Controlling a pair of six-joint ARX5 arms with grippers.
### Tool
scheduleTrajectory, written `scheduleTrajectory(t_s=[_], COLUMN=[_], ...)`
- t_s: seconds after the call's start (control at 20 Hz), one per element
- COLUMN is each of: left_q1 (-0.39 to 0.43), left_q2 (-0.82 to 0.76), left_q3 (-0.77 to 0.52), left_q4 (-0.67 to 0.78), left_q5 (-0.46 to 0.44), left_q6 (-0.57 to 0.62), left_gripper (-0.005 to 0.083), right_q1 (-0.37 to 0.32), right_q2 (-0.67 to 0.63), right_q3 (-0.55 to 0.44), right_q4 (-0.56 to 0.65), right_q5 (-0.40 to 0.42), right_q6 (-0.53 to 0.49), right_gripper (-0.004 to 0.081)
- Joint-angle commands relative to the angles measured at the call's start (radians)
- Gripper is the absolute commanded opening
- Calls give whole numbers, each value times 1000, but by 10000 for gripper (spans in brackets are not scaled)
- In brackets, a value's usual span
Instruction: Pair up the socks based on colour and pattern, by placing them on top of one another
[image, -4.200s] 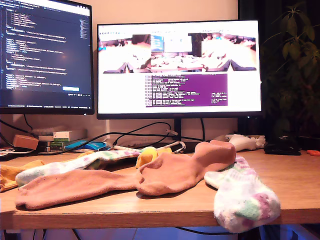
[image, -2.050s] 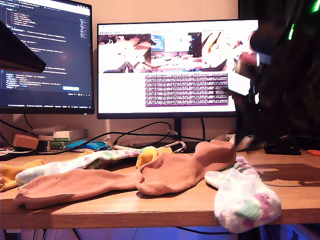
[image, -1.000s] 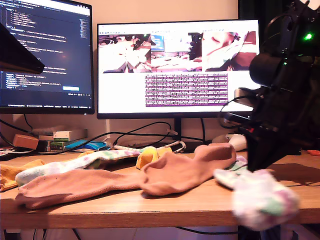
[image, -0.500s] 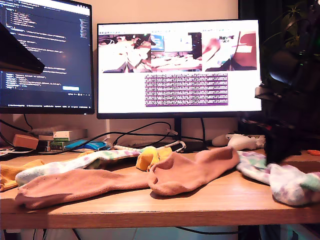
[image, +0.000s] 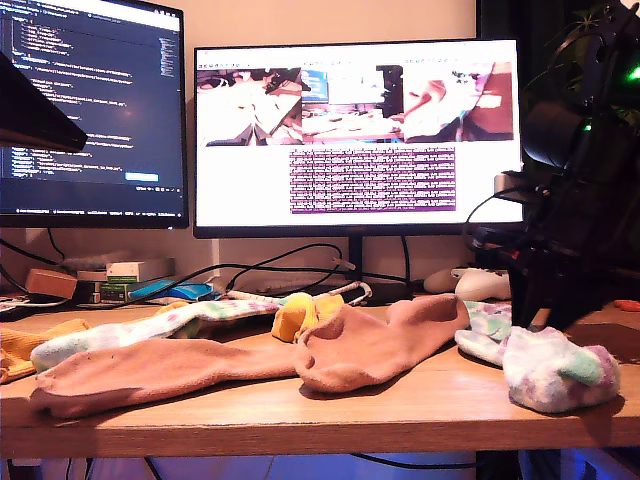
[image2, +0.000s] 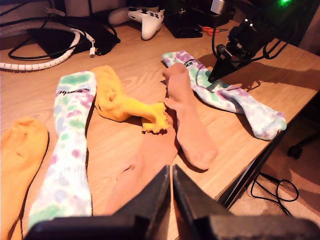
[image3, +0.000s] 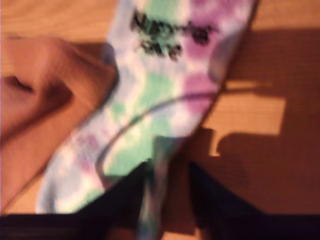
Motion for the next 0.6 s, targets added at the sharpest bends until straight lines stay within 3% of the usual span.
scheduleTrajectory(t_s=[0.0,0.3,0.55], left_q1=[-3,-3,-3], left_q2=[4,28,160], left_q3=[4,4,4], left_q4=[8,55,175], left_q5=[1,0,0], left_q6=[4,4,4], left_gripper=[-22,-22,-22], right_q1=[0,10,97], right_q2=[17,8,8], right_q3=[44,194,290], right_q4=[-26,-232,-348], right_q5=[-1,-1,-9], right_q6=[-23,-64,-155], right_gripper=[335,333,332])
